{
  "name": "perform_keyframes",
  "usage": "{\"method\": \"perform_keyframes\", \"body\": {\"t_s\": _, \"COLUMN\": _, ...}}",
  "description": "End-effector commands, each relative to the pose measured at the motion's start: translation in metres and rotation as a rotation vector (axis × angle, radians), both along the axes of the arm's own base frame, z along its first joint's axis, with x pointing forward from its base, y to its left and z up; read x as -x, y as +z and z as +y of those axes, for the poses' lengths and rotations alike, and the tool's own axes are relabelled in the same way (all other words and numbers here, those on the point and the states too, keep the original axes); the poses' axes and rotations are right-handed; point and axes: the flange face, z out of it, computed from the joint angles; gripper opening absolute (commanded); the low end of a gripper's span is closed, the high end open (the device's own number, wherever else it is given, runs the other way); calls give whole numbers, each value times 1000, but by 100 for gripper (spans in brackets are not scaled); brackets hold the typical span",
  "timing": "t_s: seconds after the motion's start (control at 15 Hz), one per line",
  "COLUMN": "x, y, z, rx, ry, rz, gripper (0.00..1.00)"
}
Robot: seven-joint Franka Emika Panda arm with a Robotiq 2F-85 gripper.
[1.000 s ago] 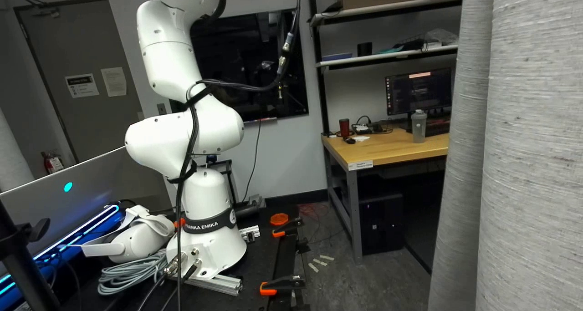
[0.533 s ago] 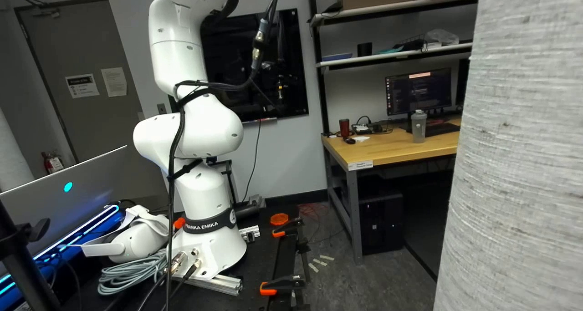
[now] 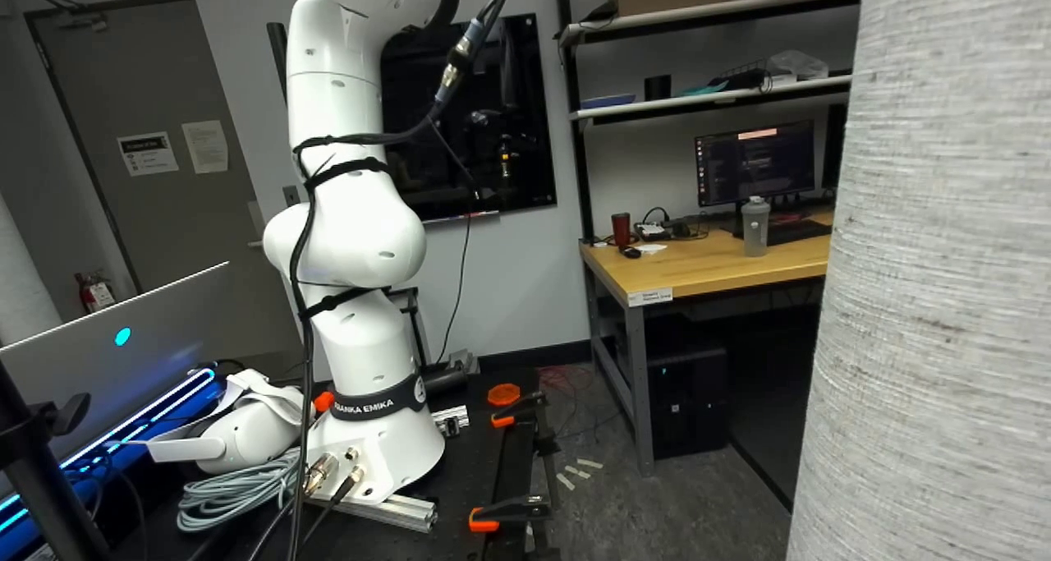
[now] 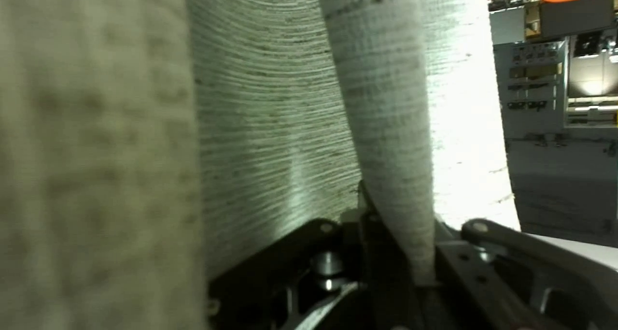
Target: Slide the curtain to the right
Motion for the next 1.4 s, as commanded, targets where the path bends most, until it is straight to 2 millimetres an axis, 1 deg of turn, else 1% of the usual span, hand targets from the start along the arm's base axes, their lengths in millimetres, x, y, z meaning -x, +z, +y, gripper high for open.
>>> {"method": "perform_keyframes", "body": {"t_s": 0.0, "x": 14, "y": -14, "z": -68, "rx": -62, "ry": -145, "rz": 51, "gripper": 1}}
{"method": "perform_keyframes", "body": {"t_s": 0.13, "x": 40, "y": -5, "z": -107, "rx": -54, "ry": -211, "rz": 25, "gripper": 1}}
{"method": "perform_keyframes", "body": {"t_s": 0.27, "x": 72, "y": -3, "z": -148, "rx": -56, "ry": -287, "rz": 12, "gripper": 1}}
{"method": "perform_keyframes", "body": {"t_s": 0.47, "x": 117, "y": -12, "z": -204, "rx": -72, "ry": -400, "rz": 17, "gripper": 1}}
{"method": "perform_keyframes", "body": {"t_s": 0.53, "x": 133, "y": -15, "z": -211, "rx": -78, "ry": -431, "rz": 19, "gripper": 1}}
{"method": "perform_keyframes", "body": {"t_s": 0.6, "x": 141, "y": -19, "z": -219, "rx": -82, "ry": -454, "rz": 24, "gripper": 1}}
{"method": "perform_keyframes", "body": {"t_s": 0.67, "x": 143, "y": -23, "z": -220, "rx": -82, "ry": -472, "rz": 33, "gripper": 1}}
{"method": "perform_keyframes", "body": {"t_s": 0.73, "x": 134, "y": -23, "z": -213, "rx": -80, "ry": -464, "rz": 39, "gripper": 1}}
{"method": "perform_keyframes", "body": {"t_s": 0.8, "x": 118, "y": -24, "z": -200, "rx": -74, "ry": -430, "rz": 41, "gripper": 1}}
{"method": "perform_keyframes", "body": {"t_s": 0.93, "x": 73, "y": -26, "z": -163, "rx": -66, "ry": -324, "rz": 49, "gripper": 1}}
{"method": "perform_keyframes", "body": {"t_s": 1.13, "x": 11, "y": -29, "z": -80, "rx": -55, "ry": -129, "rz": 62, "gripper": 1}}
{"method": "perform_keyframes", "body": {"t_s": 1.27, "x": -17, "y": -31, "z": -32, "rx": -53, "ry": -31, "rz": 68, "gripper": 1}}
{"method": "perform_keyframes", "body": {"t_s": 1.33, "x": -26, "y": -33, "z": -14, "rx": -56, "ry": 7, "rz": 71, "gripper": 1}}
